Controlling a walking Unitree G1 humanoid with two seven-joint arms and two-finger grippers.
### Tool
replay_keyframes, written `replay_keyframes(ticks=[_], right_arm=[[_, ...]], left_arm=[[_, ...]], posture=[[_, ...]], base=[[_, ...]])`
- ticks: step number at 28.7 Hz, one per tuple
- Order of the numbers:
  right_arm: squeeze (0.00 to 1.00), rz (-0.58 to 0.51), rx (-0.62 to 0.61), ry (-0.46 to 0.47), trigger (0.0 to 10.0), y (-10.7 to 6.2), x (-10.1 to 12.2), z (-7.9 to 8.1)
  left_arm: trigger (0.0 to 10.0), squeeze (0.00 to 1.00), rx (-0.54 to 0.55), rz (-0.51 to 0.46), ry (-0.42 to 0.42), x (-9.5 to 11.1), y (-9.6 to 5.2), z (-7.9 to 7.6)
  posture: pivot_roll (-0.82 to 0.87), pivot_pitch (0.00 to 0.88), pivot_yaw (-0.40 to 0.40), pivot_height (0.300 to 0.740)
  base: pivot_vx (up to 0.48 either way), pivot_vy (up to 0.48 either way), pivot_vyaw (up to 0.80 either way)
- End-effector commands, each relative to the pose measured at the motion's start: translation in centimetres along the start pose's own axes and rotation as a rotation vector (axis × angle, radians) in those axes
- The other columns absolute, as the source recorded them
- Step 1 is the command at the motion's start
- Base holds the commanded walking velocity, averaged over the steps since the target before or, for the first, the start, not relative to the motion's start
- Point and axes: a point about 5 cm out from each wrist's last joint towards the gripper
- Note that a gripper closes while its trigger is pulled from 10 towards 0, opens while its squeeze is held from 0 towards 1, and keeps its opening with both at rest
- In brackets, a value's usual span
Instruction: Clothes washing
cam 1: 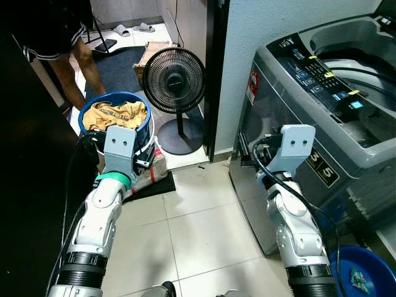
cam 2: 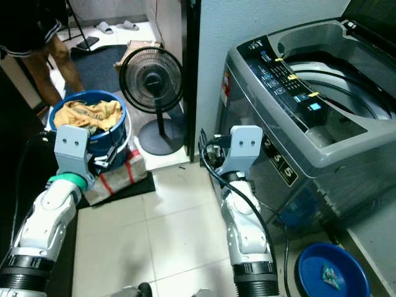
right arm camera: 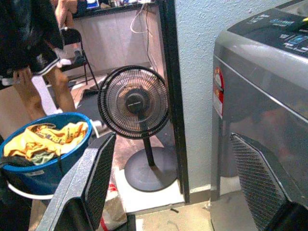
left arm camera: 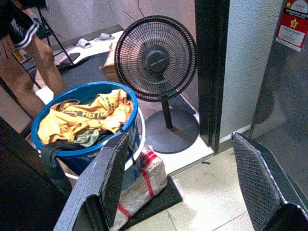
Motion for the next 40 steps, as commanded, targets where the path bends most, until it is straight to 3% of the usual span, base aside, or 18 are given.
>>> replay_keyframes(ticks=[1,12,21,40], right_arm=[[0.00,0.005,0.013,0.005,10.0,0.0,-0.2,0.4],[0.00,0.015,0.029,0.001,10.0,0.1,-0.3,0.6],[0.00,0.123,0.063,-0.037,10.0,-0.8,-2.5,0.2],[0.00,0.122,0.092,-0.050,10.0,-0.5,-2.8,0.7]], left_arm=[[10.0,0.00,0.010,0.025,-0.007,-0.5,0.0,0.1],[10.0,0.00,0.023,0.020,-0.039,-0.4,-0.2,0.0],[10.0,0.00,0.027,0.019,-0.042,-0.4,-0.1,-0.1],[10.0,0.00,0.028,0.019,-0.025,-0.6,0.0,0.1]], posture=[[-0.02,0.045,0.055,0.740],[-0.03,0.054,0.044,0.740],[-0.03,0.054,0.038,0.740],[-0.02,0.032,0.038,0.740]], base=[[0.000,0.000,0.00],[0.000,0.000,0.00],[0.000,0.000,0.00],[0.000,0.000,0.00]])
Point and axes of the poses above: a point about 5 cm out from each wrist's last joint towards the gripper, its own y axis pointing out of the wrist towards the gripper, its own x axis along the axis of the wrist's last joint, z = x × y, and after that the axes turned 7 degrees about -y, right-handed
